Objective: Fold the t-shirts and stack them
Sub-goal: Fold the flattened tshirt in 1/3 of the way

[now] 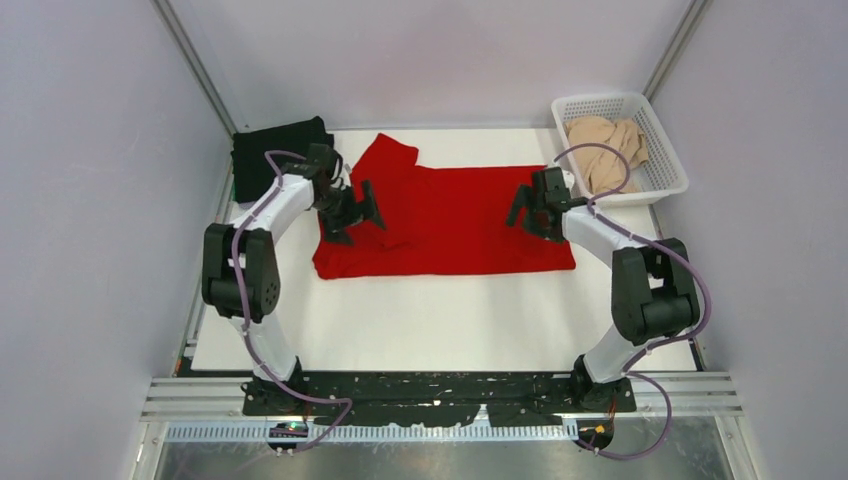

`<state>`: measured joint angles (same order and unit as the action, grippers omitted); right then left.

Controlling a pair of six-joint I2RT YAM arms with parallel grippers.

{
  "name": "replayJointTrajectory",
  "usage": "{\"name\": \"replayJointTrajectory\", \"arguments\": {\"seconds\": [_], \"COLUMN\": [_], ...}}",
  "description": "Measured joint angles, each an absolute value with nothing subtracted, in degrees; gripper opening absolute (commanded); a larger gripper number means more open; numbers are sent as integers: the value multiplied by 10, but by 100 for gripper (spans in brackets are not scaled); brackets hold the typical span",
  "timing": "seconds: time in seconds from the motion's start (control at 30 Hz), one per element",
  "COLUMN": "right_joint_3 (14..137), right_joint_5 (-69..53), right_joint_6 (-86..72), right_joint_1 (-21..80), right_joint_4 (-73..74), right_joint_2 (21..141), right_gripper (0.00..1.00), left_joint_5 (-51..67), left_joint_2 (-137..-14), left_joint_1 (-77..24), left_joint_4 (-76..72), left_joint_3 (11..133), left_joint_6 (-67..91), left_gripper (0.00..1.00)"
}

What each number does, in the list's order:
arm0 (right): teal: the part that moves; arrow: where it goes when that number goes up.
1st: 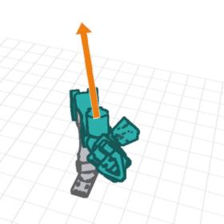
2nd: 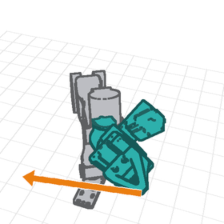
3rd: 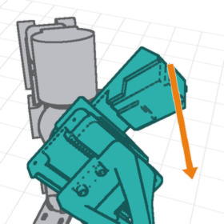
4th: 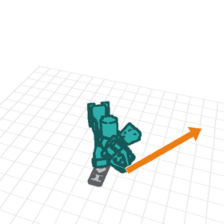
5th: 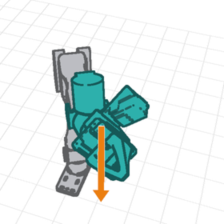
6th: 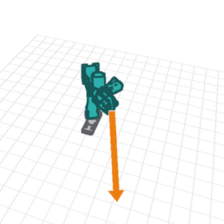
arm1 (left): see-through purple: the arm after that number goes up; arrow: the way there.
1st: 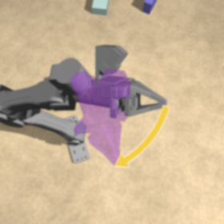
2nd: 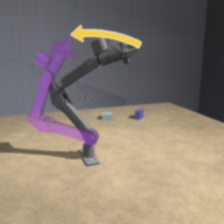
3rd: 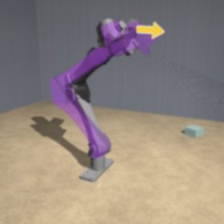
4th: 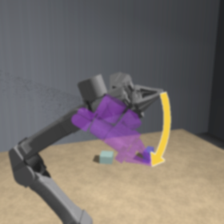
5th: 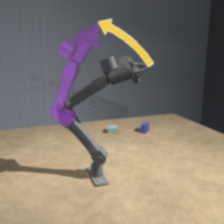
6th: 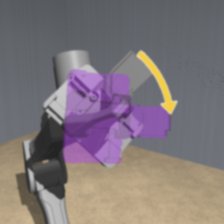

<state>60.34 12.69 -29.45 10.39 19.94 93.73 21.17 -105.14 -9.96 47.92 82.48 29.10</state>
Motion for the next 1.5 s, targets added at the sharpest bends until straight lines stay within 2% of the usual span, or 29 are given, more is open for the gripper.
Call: {"name": "replayJointTrajectory", "arguments": {"seconds": [0.17, 0.37, 0.6, 1.1, 1.3, 1.5], "right_joint_3": [562, 548, 477, 332, 300, 300], "right_joint_5": [57, 42, 34, 14, 17, 31], "right_joint_6": [-288, -301, -302, -334, -340, -324], "right_joint_1": [135, 134, 134, 180, 201, 202], "right_joint_4": [153, 135, 138, 269, 304, 301], "right_joint_2": [951, 967, 899, 697, 630, 563], "right_gripper": [95, 95, 96, 96, 96, 95], "left_joint_5": [236, 247, 256, 245, 206, 169], "left_joint_2": [-1072, -1119, -1038, -788, -740, -732], "left_joint_1": [-101, -100, -100, -145, -180, -207], "left_joint_4": [428, 391, 328, 290, 314, 337], "left_joint_3": [794, 766, 650, 381, 359, 387], "left_joint_6": [299, 309, 316, 356, 369, 373], "left_gripper": [99, 99, 100, 99, 100, 100]}}
